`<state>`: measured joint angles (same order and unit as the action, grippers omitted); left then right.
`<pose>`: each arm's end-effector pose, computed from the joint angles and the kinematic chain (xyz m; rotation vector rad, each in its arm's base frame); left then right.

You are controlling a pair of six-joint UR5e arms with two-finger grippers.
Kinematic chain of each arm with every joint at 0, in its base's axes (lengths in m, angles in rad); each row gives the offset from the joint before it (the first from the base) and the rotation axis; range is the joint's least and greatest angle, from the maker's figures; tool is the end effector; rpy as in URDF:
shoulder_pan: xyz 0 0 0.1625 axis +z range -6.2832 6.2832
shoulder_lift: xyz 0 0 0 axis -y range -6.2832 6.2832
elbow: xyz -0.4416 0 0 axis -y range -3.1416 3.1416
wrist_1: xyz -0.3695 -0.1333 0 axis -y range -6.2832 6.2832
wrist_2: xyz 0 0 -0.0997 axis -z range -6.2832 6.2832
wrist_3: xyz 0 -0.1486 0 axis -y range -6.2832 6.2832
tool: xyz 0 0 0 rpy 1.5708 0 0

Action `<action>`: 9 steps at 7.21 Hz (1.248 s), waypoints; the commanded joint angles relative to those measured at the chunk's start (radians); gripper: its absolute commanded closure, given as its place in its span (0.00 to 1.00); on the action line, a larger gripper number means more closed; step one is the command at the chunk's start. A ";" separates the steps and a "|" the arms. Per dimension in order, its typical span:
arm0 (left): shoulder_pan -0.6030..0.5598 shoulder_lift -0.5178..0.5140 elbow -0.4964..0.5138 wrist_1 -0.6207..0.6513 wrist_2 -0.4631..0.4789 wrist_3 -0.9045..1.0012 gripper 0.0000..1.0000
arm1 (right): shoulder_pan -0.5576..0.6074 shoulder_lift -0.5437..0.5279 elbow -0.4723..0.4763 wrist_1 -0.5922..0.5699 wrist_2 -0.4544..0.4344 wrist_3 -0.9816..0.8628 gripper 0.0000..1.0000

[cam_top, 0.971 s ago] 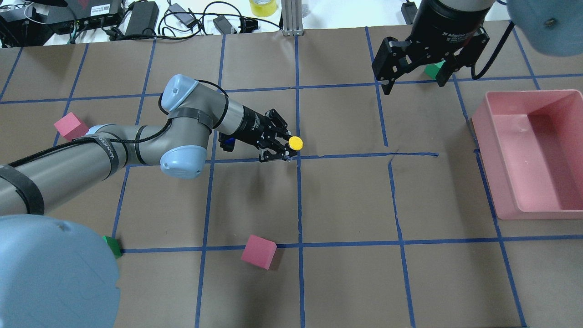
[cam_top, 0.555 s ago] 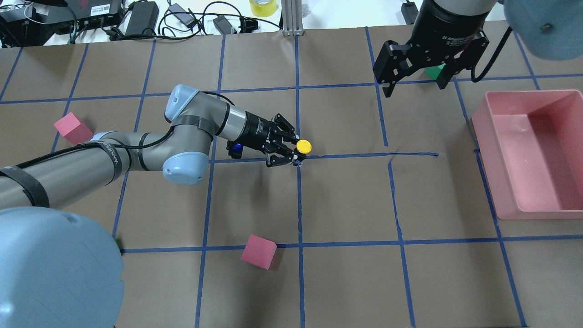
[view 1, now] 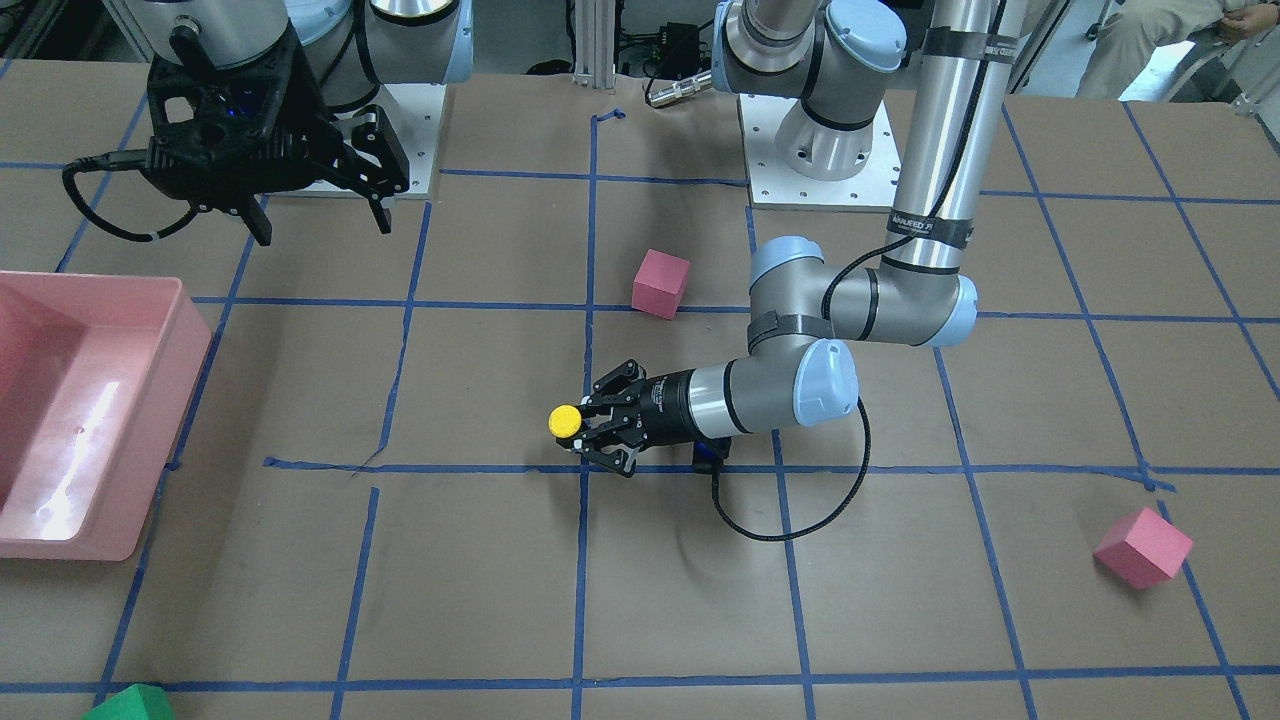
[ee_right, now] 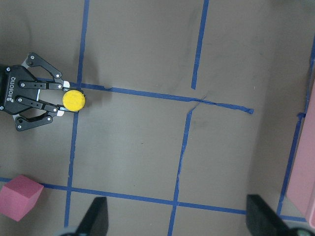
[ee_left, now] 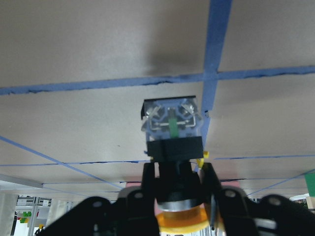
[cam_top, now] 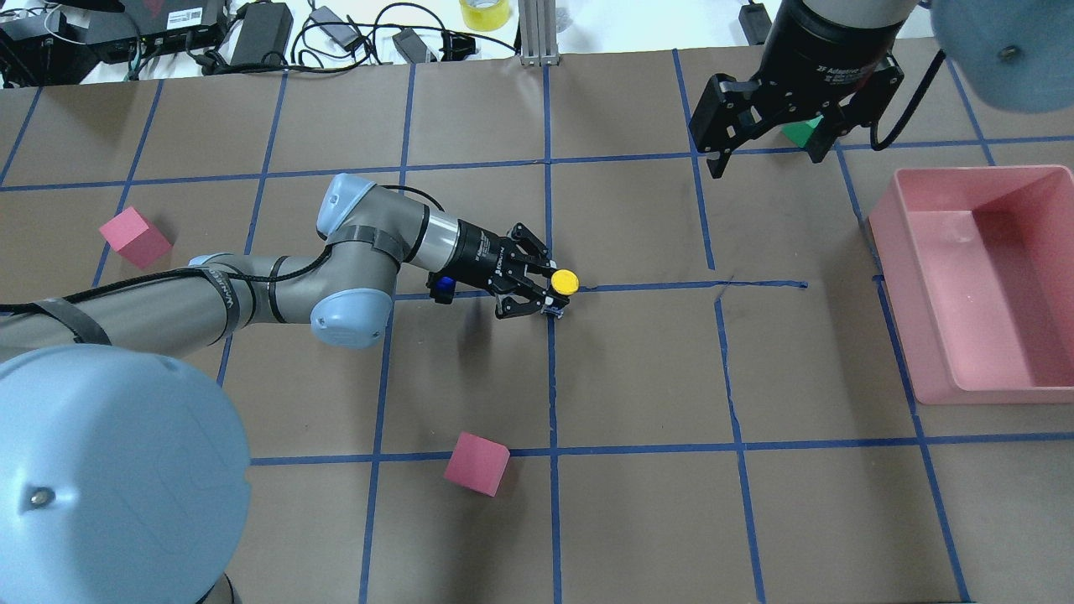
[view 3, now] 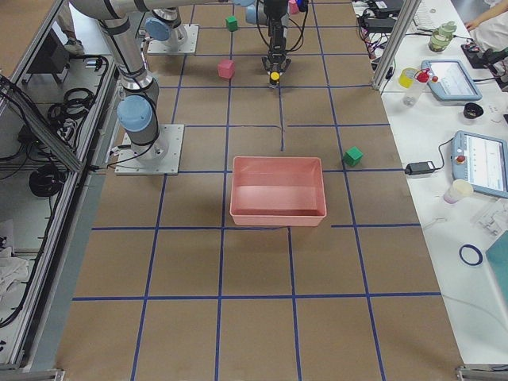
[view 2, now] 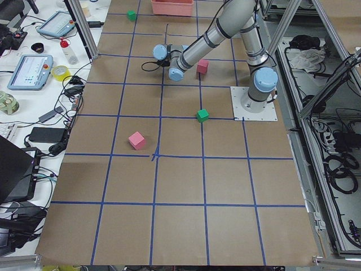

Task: Align button upright
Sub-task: 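Rotate the switch with the left gripper to stand yellow cap up, then open the left gripper and lift it off the switch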

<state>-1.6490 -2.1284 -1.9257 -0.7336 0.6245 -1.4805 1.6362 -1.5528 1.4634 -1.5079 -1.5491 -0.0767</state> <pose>-0.2962 -0.5311 0.1508 1.5577 -1.7745 -0.9126 0.1676 -0.4696 0.4911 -0.2219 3.1119 -0.0415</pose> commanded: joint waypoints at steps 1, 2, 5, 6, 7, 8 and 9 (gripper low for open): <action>0.000 -0.007 0.007 -0.004 -0.003 0.000 0.01 | 0.001 0.000 0.000 0.000 0.000 0.000 0.00; 0.003 -0.004 0.007 -0.004 0.003 -0.001 0.00 | 0.001 -0.001 0.000 0.001 0.000 0.000 0.00; 0.057 0.042 0.025 -0.007 0.074 -0.027 0.00 | 0.001 0.002 0.000 0.001 0.001 0.000 0.00; 0.092 0.071 0.058 -0.012 0.186 -0.023 0.00 | -0.001 -0.001 0.000 0.001 0.001 0.002 0.00; 0.103 0.106 0.094 -0.020 0.328 0.038 0.00 | 0.001 -0.006 0.000 0.005 0.000 0.000 0.00; 0.127 0.122 0.155 -0.096 0.404 0.165 0.00 | 0.001 0.000 0.000 0.005 0.003 0.000 0.00; 0.173 0.145 0.222 -0.247 0.525 0.344 0.00 | 0.002 -0.003 0.002 0.005 0.001 0.000 0.00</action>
<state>-1.5219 -2.0117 -1.7802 -0.8395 1.0111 -1.3213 1.6368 -1.5546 1.4638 -1.5037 -1.5475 -0.0766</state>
